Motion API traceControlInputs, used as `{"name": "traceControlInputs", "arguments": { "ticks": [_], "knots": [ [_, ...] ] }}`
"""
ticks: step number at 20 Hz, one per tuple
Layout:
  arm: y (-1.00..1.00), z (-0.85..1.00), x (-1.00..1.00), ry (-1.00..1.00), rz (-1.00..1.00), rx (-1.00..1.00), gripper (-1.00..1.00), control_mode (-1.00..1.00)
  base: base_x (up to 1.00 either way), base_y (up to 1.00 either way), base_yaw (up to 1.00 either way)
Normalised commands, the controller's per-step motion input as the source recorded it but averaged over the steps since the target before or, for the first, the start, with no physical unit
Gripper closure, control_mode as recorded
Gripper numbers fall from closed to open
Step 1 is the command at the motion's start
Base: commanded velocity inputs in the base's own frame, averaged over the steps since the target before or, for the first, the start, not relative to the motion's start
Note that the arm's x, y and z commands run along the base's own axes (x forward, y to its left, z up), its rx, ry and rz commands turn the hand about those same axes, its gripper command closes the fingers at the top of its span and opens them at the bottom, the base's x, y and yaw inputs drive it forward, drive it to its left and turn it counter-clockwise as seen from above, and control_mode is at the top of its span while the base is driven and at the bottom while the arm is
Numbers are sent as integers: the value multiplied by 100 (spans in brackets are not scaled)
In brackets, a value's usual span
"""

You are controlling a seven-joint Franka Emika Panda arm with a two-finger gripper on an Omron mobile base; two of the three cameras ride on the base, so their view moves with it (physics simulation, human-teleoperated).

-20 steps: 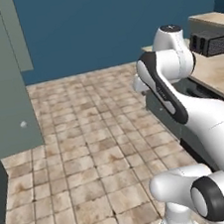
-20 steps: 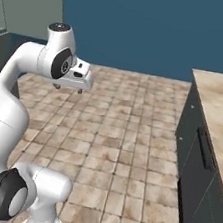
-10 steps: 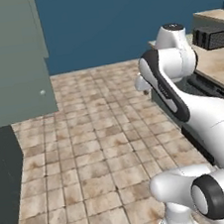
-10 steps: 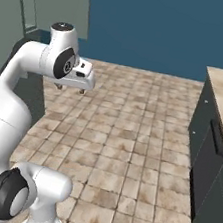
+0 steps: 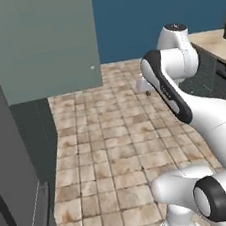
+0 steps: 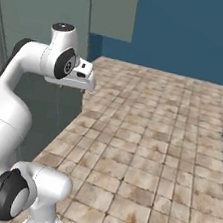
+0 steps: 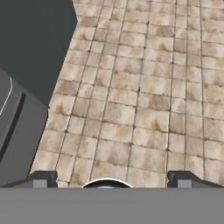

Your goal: Pick up the bowls on the counter and stack them on top of one another in the open cabinet. Place the smaller bowl on top of the larger bowl.

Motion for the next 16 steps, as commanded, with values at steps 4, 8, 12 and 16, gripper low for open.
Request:
{"name": "traceControlInputs", "arguments": {
  "ticks": [4, 8, 12, 16],
  "knots": [
    [0, 0, 0, 0, 0, 0, -100, 100, -61, 55, 32],
    [0, 0, 0, 0, 0, 0, -100, 100, -48, 5, 33],
    [0, 0, 0, 0, 0, 0, -100, 100, -53, -14, 27],
    [0, 0, 0, 0, 0, 0, -100, 100, -48, 1, 39]
  ]
}}
